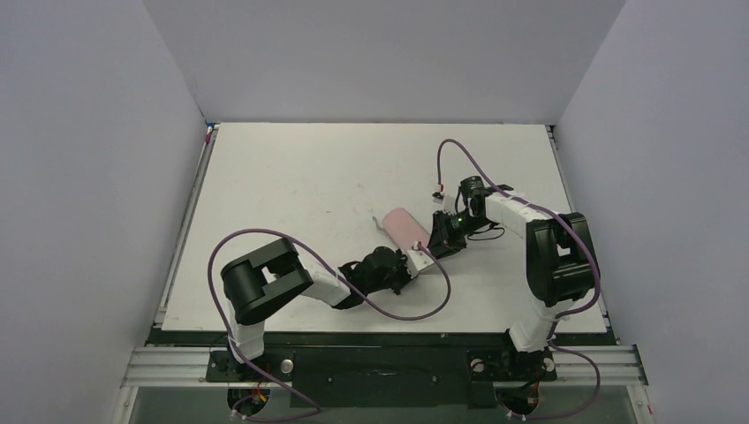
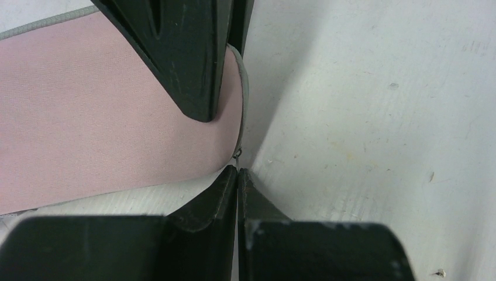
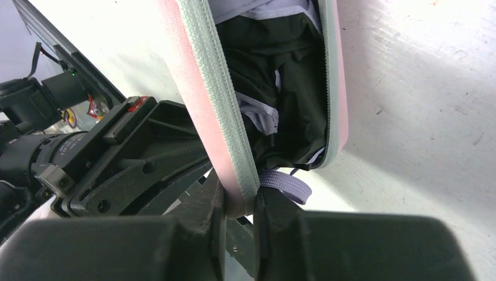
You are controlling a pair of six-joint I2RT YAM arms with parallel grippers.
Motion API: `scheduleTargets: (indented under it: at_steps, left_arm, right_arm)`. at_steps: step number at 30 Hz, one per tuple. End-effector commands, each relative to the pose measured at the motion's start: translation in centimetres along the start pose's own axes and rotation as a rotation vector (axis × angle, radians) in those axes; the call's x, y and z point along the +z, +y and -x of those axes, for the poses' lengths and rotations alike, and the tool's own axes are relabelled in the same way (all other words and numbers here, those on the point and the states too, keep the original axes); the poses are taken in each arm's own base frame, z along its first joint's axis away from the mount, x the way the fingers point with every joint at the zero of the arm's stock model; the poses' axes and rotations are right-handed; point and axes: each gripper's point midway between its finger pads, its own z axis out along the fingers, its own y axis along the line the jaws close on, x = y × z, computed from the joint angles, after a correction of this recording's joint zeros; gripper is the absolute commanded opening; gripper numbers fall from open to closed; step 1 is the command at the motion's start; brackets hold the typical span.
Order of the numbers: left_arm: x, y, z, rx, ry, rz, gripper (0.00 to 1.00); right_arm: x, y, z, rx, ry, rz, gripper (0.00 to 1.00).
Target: Open the umbrella
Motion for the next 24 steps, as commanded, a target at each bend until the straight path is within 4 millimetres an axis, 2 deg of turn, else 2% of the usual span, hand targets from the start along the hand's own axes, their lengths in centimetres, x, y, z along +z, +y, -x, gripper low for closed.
scheduleTargets:
  at_steps: [1, 10, 17, 24]
  left_arm:
    - [-0.8, 0.5, 1.2, -0.017, -0.034, 0.010, 0.00]
    - [-2.7, 4.7, -0.8, -0.001, 0.006, 0.071, 0.00]
    - [-1.9, 8.1, -0.5, -0.010, 0.006, 0.148, 0.00]
    - [-1.5, 11.1, -0.1, -0.080, 0.001, 0.212, 0.00]
  right_arm:
    - [-0.7, -1.3, 0.6, -0.100, -0.013, -0.063, 0.00]
    - [-1.0, -2.6, -1.4, -0.177, 0.101, -0.074, 0.00]
    - [-1.3, -2.7, -2.8, -0.213, 0.163, -0.057, 0.00]
    - [-1.9, -3.2, -2.8, -0.237, 0.160, -0.089, 0.00]
